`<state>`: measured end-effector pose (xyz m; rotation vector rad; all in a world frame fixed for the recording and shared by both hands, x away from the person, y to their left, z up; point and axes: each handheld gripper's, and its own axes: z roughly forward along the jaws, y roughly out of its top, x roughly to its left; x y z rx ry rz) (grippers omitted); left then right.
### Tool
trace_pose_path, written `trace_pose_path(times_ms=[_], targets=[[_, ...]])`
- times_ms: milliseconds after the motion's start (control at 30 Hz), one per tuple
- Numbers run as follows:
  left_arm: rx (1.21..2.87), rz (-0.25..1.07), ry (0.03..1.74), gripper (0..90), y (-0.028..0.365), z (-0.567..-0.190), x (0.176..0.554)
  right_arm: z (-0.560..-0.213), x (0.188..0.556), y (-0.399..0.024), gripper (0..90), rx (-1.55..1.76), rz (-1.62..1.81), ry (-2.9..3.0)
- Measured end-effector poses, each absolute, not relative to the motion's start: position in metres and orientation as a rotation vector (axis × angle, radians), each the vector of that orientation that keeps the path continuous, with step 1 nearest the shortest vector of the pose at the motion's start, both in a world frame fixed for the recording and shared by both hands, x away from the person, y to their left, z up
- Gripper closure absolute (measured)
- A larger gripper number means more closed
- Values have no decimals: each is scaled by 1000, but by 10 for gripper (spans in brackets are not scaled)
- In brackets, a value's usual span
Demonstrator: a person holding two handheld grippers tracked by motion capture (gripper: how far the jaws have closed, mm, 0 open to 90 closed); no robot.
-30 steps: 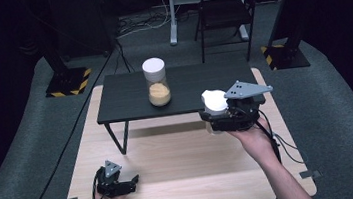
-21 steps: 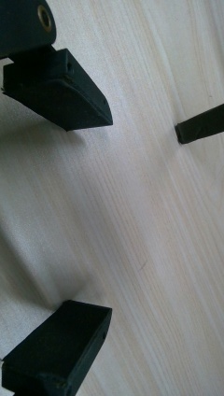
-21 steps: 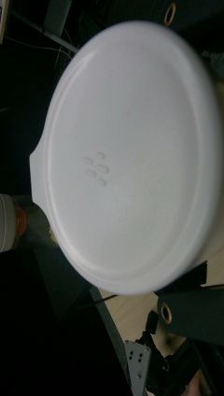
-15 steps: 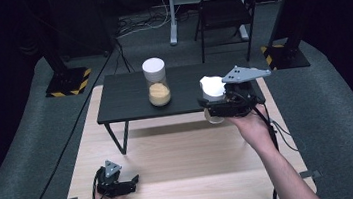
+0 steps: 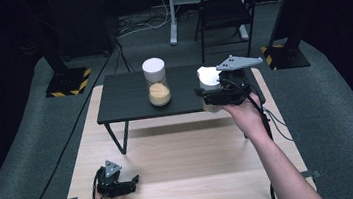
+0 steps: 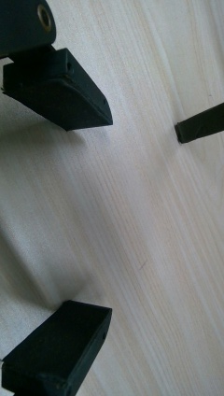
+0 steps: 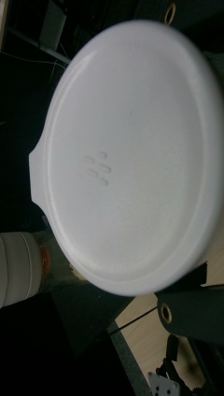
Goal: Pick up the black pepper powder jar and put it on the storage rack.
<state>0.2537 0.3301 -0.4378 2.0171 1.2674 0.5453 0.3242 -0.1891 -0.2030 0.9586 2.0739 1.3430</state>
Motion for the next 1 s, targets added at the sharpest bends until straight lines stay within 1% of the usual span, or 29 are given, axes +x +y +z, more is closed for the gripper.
trace_pose_path(times_ms=[567,1000], targets=[[2018,545,1266,76,330,-438,254,-202,352,-177,286,1014,1325,2055],[2019,543,1263,76,330,-438,254,-207,369,-172,286,1051,1317,2034]])
